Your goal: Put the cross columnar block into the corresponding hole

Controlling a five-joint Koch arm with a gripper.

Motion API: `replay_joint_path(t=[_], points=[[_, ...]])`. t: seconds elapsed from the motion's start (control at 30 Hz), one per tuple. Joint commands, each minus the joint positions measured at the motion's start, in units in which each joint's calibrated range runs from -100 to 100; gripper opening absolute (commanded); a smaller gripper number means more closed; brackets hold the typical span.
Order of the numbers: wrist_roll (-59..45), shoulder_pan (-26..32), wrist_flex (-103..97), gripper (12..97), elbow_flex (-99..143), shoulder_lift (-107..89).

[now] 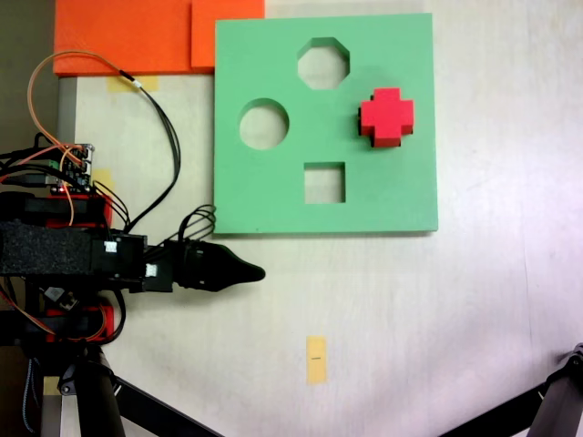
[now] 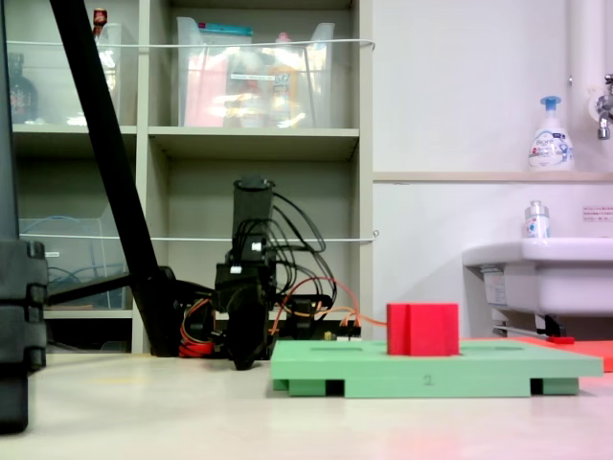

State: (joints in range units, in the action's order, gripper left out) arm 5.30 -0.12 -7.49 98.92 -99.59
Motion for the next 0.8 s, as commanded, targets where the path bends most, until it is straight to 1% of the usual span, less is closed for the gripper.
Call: replay_joint_path(t=[0.0, 0.03, 0.1, 0.23, 0.77], points=[[0.2, -0.1, 7.3, 48.6, 1.1, -0.4], [0.7, -0.1, 7.3, 47.0, 1.1, -0.4], [0.7, 0.0, 7.3, 46.8, 1.1, -0.4], [0.7, 0.0, 6.8, 49.5, 1.1, -0.4], [0.7, 0.0, 6.2, 49.4, 1.1, -0.4]])
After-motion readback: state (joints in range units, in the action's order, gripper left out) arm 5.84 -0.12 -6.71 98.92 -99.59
